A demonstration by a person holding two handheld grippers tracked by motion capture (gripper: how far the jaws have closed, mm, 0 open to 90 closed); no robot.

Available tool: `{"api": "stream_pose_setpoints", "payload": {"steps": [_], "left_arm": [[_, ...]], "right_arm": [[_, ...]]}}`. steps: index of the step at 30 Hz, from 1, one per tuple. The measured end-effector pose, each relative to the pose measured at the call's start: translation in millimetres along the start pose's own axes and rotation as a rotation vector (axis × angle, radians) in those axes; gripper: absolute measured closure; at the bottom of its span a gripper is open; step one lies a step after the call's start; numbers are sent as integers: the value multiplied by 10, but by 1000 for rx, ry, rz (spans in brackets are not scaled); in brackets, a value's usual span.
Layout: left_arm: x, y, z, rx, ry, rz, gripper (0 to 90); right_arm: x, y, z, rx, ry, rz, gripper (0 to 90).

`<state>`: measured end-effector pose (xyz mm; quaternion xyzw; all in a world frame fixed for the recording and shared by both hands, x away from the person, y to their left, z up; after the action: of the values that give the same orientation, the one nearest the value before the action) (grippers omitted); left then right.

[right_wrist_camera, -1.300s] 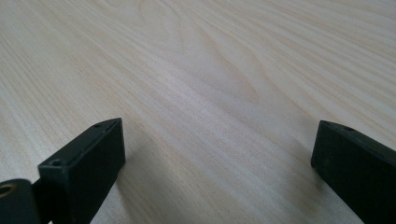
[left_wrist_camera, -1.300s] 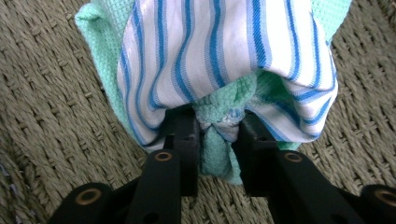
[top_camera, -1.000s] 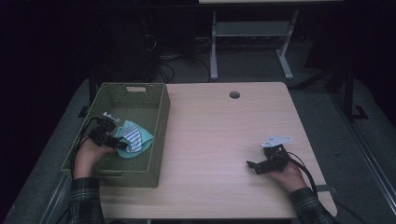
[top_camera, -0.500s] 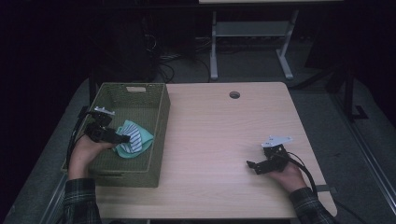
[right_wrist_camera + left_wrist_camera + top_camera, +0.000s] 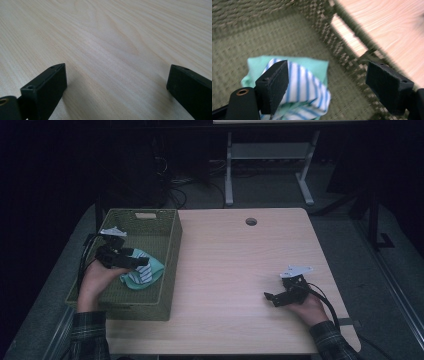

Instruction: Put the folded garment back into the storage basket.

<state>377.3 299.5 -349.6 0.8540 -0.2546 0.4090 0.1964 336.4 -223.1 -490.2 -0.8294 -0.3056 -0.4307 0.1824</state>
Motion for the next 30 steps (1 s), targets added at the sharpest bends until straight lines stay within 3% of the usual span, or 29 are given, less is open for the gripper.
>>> {"api": "stream_pose_setpoints", "payload": {"steps": [17,30], "left_arm": [[302,684,225,-82,99,100,189],[324,1133,557,-165,107,160,188]], "right_arm": [[0,0,0,0,0,0,27],[1,-2,-1,0,-1,2,27]]}}
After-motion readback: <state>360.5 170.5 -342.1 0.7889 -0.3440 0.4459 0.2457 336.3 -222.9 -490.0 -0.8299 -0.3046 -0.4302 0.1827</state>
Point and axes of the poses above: each handheld gripper's, and its own axes: z roughly forward along the jaws, x roughly out of its top, y roughly to its right, the point moved 1 cm from there along z, roughly forward along the jaws, and after that the axes turned 11 degrees about y, right-handed, at the moved point
